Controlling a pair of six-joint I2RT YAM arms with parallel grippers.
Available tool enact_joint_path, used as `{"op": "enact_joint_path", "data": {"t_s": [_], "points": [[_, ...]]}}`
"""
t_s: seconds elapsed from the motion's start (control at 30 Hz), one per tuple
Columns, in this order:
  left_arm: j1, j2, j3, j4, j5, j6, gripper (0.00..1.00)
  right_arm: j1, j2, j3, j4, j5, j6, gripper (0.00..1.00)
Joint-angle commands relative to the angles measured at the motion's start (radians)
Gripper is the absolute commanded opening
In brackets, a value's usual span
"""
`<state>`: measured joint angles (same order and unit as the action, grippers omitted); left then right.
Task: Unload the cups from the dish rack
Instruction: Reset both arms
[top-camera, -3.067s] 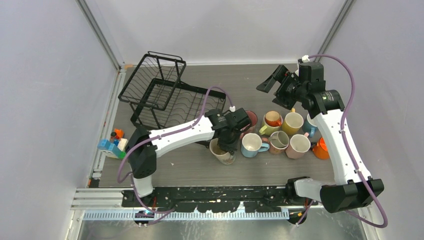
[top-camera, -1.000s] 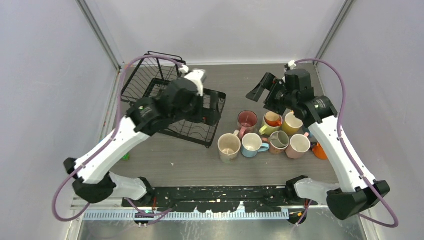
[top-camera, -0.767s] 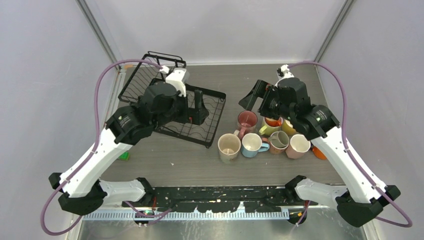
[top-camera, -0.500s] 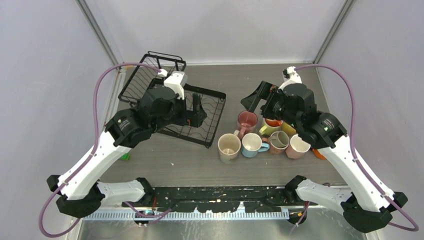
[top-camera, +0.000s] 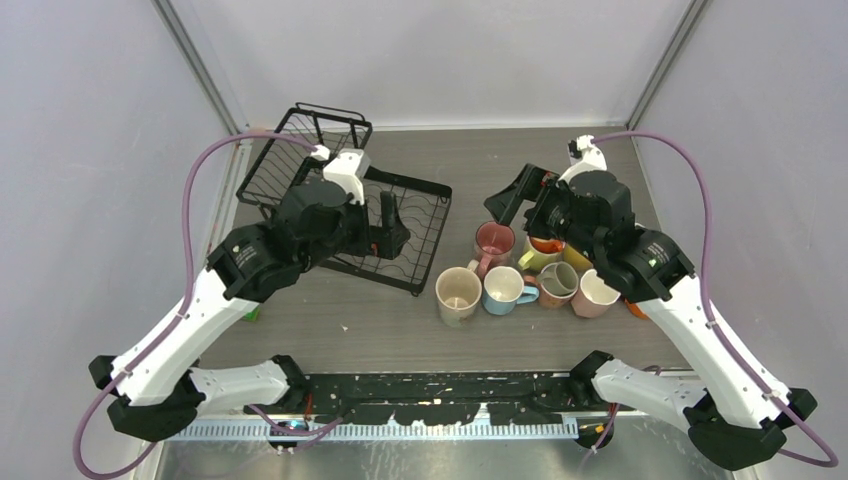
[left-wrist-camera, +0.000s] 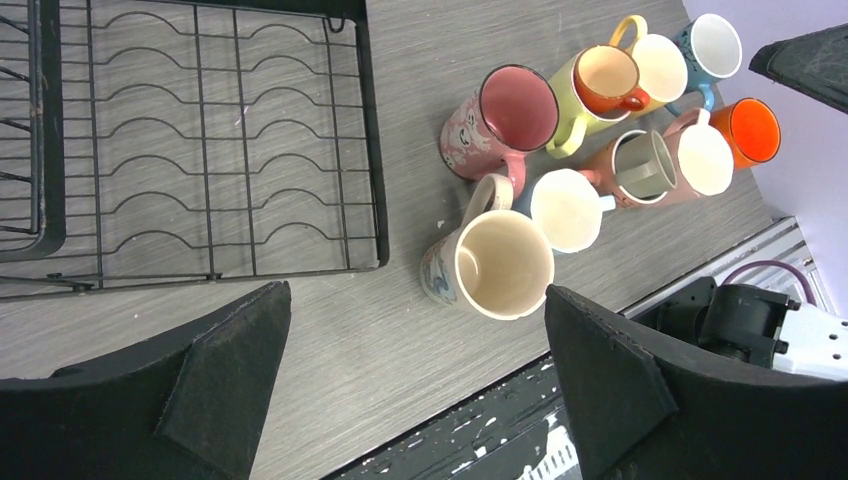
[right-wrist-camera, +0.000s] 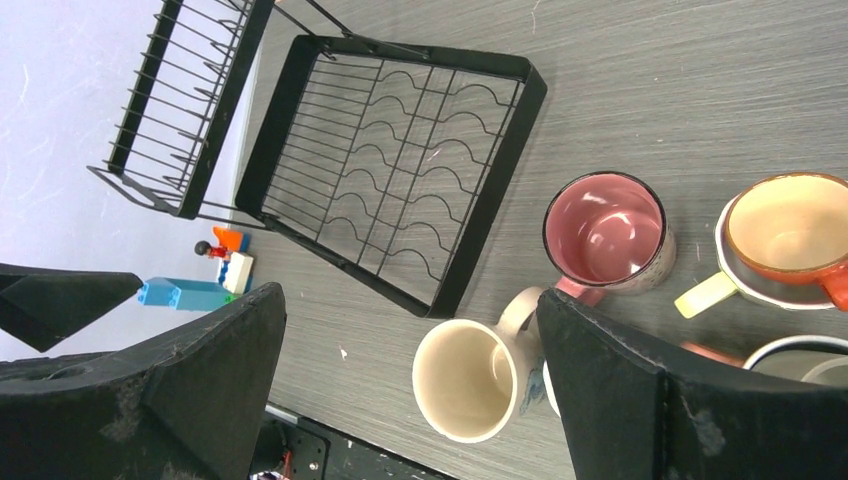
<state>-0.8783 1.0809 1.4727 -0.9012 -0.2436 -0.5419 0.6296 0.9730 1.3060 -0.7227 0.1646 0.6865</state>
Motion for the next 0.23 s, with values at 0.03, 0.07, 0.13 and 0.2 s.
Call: {"op": "enact_joint_path", "data": {"t_s": [0.03,0.07,0.13,0.2], "points": [[0.004,-0.016,-0.01,0.051,-0.014,-0.004,1.0,0.006,-0.016,-0.005,0.057,0.025,-0.012,1.0],[0.004,-0.018,-0.012,0.053,-0.014,-0.004,1.0,0.006,-0.016,-0.006,0.058,0.026,-0.012,1.0],[0.004,-0.02,-0.016,0.056,-0.014,-0.002,1.0,0.007,-0.016,-0.006,0.06,0.026,-0.012,1.0],[0.004,-0.027,-0.024,0.062,-0.017,-0.005,1.0,0.006,-0.016,-0.007,0.061,0.026,-0.01,1.0]]}}
